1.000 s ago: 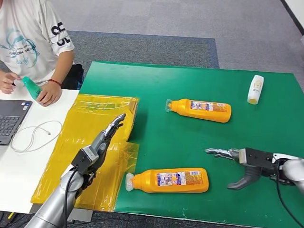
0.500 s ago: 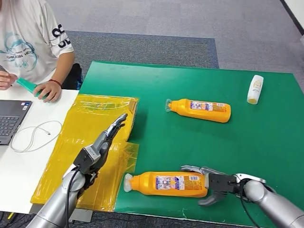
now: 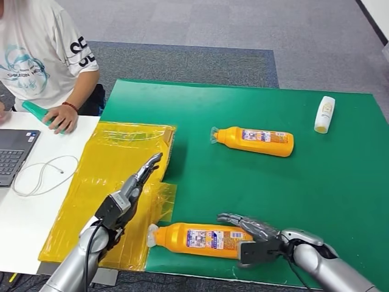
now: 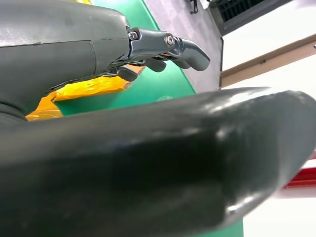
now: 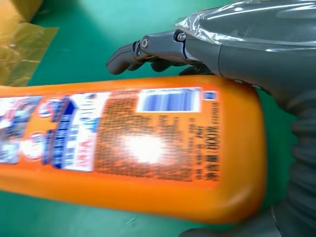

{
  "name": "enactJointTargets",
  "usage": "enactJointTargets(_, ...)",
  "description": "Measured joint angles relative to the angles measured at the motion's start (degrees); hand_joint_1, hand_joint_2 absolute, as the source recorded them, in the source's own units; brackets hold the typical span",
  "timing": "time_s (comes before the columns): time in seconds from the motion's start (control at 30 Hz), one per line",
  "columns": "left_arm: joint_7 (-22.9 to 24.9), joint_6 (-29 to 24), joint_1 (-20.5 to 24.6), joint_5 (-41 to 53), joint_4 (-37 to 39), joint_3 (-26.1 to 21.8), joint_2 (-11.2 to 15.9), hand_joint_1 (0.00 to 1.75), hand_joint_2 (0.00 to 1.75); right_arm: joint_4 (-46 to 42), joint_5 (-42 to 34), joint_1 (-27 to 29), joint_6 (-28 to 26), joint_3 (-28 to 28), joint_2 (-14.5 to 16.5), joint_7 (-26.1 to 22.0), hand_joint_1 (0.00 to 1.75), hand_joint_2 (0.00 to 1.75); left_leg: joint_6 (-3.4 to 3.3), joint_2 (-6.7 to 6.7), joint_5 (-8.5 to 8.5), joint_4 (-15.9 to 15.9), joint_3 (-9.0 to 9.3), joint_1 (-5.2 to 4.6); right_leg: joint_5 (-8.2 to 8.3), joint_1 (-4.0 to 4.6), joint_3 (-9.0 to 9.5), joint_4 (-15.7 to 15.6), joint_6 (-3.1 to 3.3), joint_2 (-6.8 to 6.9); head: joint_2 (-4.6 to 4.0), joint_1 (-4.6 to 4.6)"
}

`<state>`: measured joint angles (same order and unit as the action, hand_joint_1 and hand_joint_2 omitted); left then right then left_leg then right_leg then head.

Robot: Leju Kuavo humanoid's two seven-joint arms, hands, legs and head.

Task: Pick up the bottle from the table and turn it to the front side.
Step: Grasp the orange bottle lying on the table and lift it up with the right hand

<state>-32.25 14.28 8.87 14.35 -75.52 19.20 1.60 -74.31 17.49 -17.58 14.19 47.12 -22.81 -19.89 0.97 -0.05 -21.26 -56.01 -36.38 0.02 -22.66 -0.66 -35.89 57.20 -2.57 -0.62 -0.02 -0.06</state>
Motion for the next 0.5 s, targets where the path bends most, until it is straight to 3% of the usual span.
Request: enactJointTargets(0.5,0.1,-0.1,-3.9,1.9,-2.9,-3.7,0.5,0.0,0.0,-13.3,7.7,-1.0,0.7,-0.8,-5.9,2.2,0.0,1.75,-0.11,-0.02,-0.07,0.0,-0.06,-0.04,-0.07,-0.04,0.04,0.0,-0.08,0.03,0.0,0.01)
